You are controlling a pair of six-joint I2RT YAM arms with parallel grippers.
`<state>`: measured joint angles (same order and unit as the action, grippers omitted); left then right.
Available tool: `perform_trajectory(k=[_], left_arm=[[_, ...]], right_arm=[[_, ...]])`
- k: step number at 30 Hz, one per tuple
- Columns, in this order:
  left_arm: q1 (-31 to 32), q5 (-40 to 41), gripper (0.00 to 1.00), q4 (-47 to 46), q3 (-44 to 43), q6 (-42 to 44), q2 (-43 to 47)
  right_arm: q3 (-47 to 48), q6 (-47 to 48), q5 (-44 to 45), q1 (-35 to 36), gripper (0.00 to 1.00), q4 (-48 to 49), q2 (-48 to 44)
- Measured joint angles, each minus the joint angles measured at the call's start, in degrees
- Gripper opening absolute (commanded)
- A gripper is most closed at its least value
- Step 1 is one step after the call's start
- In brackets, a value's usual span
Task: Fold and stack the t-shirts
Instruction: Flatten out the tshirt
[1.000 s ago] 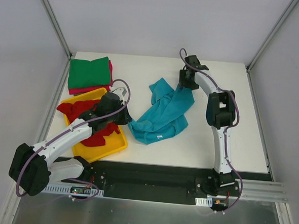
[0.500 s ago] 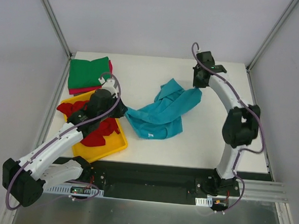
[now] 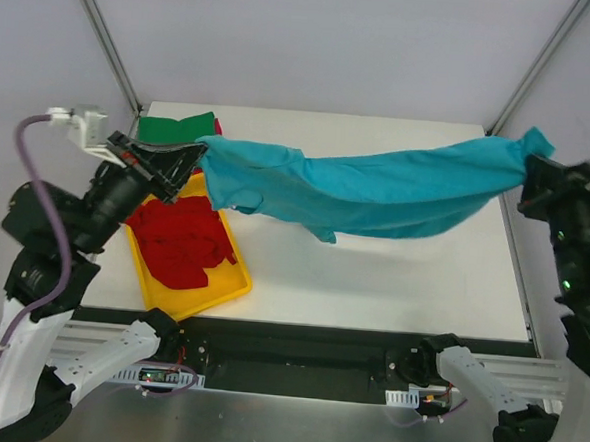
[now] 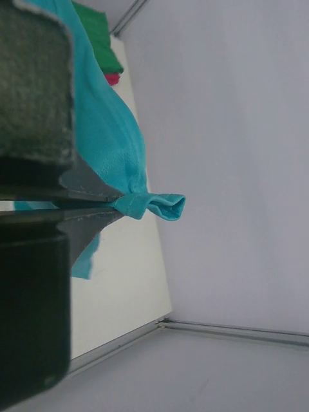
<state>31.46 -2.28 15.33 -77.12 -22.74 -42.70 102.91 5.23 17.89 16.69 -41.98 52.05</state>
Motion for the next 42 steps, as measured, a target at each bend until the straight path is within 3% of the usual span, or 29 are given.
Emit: perform_trajectory(k=[7,11,17,22,23,25,26,27,28,31,33,36,39,42], left_arm=[[0.00,-10.93,0.00,-0.02,-12.35,1.81,0.15],[0.00,-12.48,0.00,-0.11,-16.13,2.93,-3.06],[0.00,-7.43,0.00,-1.38,-17.94,5.55,-14.16],[-2.12,0.70,0.01,-3.72,-23.93,6.73,-36.54],[-3.04,1.81,0.12,-4.02,-26.27,6.93,-43.50],[-4.35,4.04,0.52,-4.15,-30.69,7.41,-56.22],[-4.76,4.92,0.91,-4.20,-32.85,8.28,-61.70],[-5.35,5.81,0.99,-2.56,-36.92,8.85,-68.70],[-5.77,6.36,0.99,-1.25,-41.44,9.40,-75.47],[-6.45,8.52,0.99,2.84,-52.15,10.16,-90.75],[-6.82,9.51,0.99,5.44,-53.46,10.45,-94.09],[-7.02,10.05,0.99,8.44,-52.81,10.64,-93.20],[-7.02,9.79,0.99,7.63,-46.29,9.99,-85.55],[-7.04,7.74,0.99,7.37,-36.11,8.00,-73.99]], right_arm=[[11.10,0.44,-1.68,0.00,0.01,-6.08,-5.79],[12.04,0.48,-1.38,0.00,0.01,-8.17,-6.08],[0.98,0.20,4.70,0.00,0.07,-9.09,-5.77],[-12.66,0.02,16.46,-1.44,0.09,-7.04,0.37],[-15.06,-0.22,16.98,-3.02,0.10,-6.10,3.23],[-18.78,-0.92,16.52,-6.49,0.17,-3.74,9.92],[-20.06,-1.36,15.74,-8.44,0.29,-2.49,13.73],[-20.92,-1.86,14.73,-10.29,0.41,-0.96,18.14],[-21.07,-2.36,13.66,-12.00,0.51,0.17,22.56],[-16.76,-2.78,9.14,-16.31,0.95,1.44,38.69],[-10.88,-2.84,7.23,-17.59,0.96,0.26,46.93],[-7.37,-3.10,5.55,-18.05,0.96,-0.13,50.84],[-9.92,-3.39,4.04,-17.88,0.96,-0.22,46.90],[-19.34,-4.50,0.66,-17.84,0.96,0.76,36.72]])
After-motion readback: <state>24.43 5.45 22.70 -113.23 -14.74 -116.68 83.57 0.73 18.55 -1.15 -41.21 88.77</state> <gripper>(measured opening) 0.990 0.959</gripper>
